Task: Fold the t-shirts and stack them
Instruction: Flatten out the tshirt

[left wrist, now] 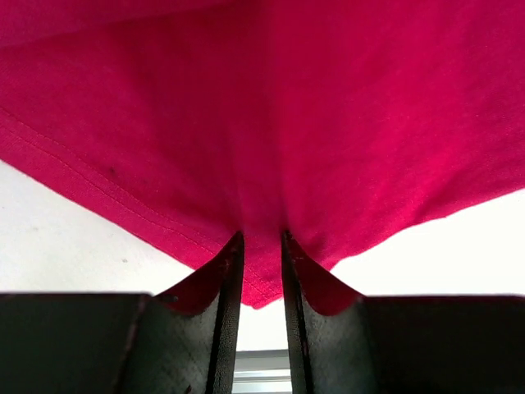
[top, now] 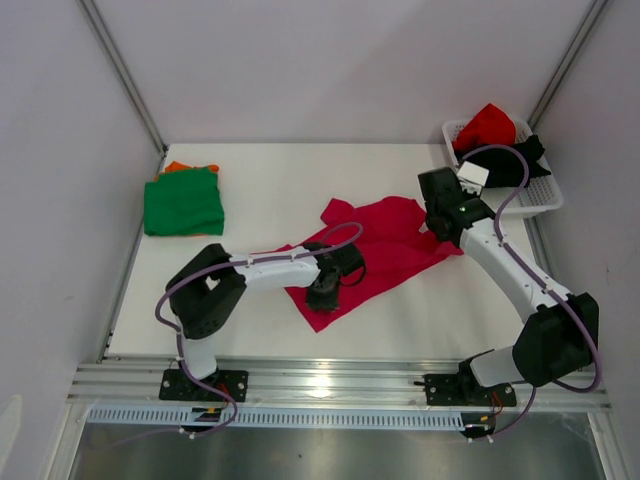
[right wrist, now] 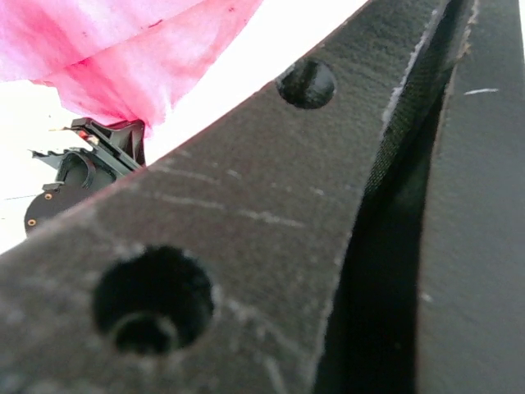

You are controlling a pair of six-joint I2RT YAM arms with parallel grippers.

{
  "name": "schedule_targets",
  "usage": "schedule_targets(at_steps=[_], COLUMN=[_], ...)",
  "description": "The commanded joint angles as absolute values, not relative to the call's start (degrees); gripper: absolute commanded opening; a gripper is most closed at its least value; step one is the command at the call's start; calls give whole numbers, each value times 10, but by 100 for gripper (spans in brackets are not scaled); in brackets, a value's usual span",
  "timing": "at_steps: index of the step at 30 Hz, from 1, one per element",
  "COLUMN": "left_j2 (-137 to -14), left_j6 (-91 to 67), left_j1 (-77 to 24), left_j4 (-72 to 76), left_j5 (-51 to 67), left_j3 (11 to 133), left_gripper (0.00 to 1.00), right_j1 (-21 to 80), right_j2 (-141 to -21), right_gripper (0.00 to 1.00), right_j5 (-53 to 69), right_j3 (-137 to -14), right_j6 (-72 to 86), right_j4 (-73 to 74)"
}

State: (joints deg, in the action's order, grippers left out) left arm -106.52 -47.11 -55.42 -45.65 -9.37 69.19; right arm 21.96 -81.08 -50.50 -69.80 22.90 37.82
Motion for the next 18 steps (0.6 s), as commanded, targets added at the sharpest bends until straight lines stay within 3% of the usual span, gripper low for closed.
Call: schedule_targets(at_steps=[1,12,18], left_j2=[-1092,-1035,-999], left_j6=[-487,-497,-529], left_j1=[-556,-556,-556], left_j4=[-418,-459,-449], left_j5=[-70,-86,-72], left_j3=[669,634,556], left_gripper=[28,28,28], right_j1=[221,222,221], right_j2=[-788,-776,-768], right_gripper=[0,0,0], right_j5=[-517,-521,-525], right_j3=[-695,-696,-700], right_j6=[231,228,218], right_j4=[374,377,374])
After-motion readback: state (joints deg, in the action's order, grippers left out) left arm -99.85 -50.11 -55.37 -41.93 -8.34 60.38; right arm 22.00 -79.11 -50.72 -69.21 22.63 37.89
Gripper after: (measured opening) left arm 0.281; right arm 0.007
